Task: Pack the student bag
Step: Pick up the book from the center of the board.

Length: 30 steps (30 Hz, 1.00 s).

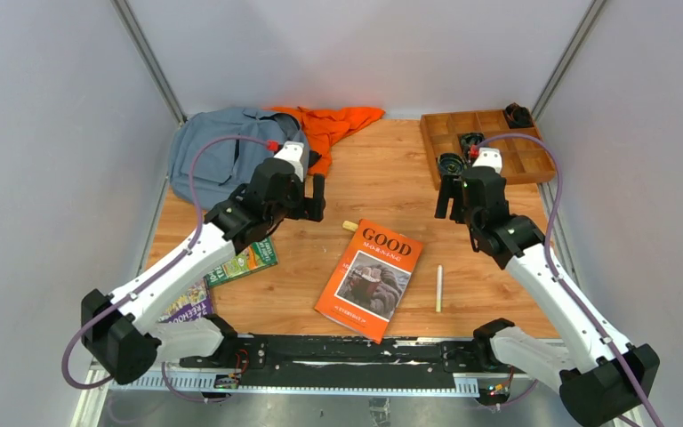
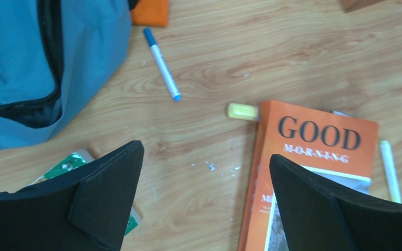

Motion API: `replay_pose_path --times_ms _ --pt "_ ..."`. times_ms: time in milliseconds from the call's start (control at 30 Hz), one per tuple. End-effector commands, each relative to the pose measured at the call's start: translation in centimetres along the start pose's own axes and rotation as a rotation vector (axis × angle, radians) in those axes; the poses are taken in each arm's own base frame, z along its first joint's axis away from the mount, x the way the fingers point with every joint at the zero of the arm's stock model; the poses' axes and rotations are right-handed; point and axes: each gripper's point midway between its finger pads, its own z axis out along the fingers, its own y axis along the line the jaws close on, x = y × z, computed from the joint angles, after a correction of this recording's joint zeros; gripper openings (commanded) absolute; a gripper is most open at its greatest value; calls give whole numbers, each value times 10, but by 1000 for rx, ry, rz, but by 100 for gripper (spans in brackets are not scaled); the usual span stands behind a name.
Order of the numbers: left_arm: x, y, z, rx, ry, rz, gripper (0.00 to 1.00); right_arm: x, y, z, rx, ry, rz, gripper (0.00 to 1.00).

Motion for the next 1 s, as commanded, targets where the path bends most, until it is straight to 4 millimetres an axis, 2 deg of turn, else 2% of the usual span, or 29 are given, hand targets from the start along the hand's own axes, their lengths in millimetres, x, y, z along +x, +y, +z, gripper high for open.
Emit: replay_pose_path --times_ms 0,100,300,333,367,467,633,700,867,967 --pt "-20 -28 -23 208 -118 41 100 1 -6 -2 17 -21 43 84" --pt "-6 -65 -36 456 -93 154 100 3 -4 -1 9 -19 49 84" --pt "18 -94 -35 561 -12 131 100 8 -17 0 94 -13 97 85" --pt "23 -98 -36 559 -4 142 100 10 -17 0 92 -6 101 93" --pt "31 -104 -36 557 11 158 100 15 -16 0 91 12 109 94" --pt "65 -115 -34 537 101 223 100 43 -10 0 63 108 149 98" --pt "111 -110 -22 483 222 220 100 121 15 -11 -80 369 141 100" --pt "116 -105 -20 459 228 207 100 140 28 -20 -168 417 122 100" --pt "96 -89 -3 294 226 199 100 161 58 -44 -330 446 163 100" --pt "89 -88 6 283 258 154 100 173 65 -46 -365 464 223 100"
